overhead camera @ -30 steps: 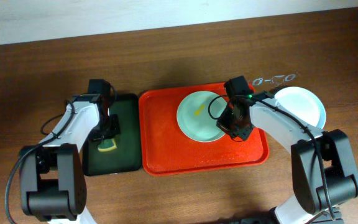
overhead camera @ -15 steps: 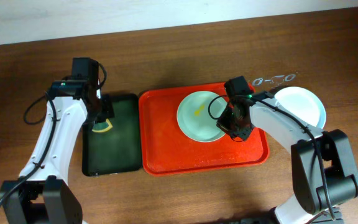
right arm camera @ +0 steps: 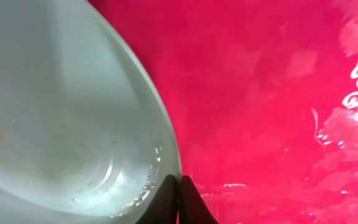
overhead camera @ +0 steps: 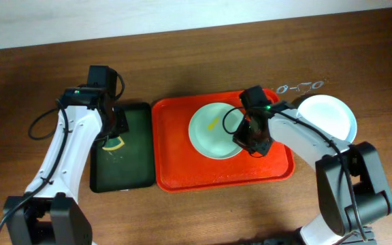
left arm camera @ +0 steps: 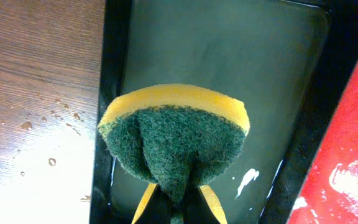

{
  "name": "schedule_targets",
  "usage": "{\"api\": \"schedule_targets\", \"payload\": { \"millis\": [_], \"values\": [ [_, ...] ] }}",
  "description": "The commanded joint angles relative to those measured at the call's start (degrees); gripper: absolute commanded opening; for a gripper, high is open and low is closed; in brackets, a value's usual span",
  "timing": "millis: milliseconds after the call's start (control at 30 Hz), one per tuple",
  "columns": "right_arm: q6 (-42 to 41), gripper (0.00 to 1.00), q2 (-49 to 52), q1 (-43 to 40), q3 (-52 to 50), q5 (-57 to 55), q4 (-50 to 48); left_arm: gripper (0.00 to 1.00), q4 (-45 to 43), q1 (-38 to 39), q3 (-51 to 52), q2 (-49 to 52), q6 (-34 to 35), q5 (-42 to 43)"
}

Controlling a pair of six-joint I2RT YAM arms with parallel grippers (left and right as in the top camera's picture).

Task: Clean dirty plates on tray and stack at the side
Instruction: 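Carry the sponge with left gripper over the pale blue plate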

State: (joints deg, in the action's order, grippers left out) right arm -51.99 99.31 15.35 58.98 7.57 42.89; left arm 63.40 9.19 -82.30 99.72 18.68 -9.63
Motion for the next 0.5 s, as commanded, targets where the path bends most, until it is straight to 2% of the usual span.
{"api": "schedule_targets", "payload": {
  "millis": [0,467],
  "values": [
    [0.68,0.04,0.50,1.95,-0.70,0.79,0.22,0.00,-0.33,-0.11,-0.26,-0.31,1.01,0.63],
    [0.79,0.04,0.50,1.95,-0.70,2.91,3.06,0.00,-0.61,0.92,0.02,-0.26,-0.31,0.20]
  ]
}}
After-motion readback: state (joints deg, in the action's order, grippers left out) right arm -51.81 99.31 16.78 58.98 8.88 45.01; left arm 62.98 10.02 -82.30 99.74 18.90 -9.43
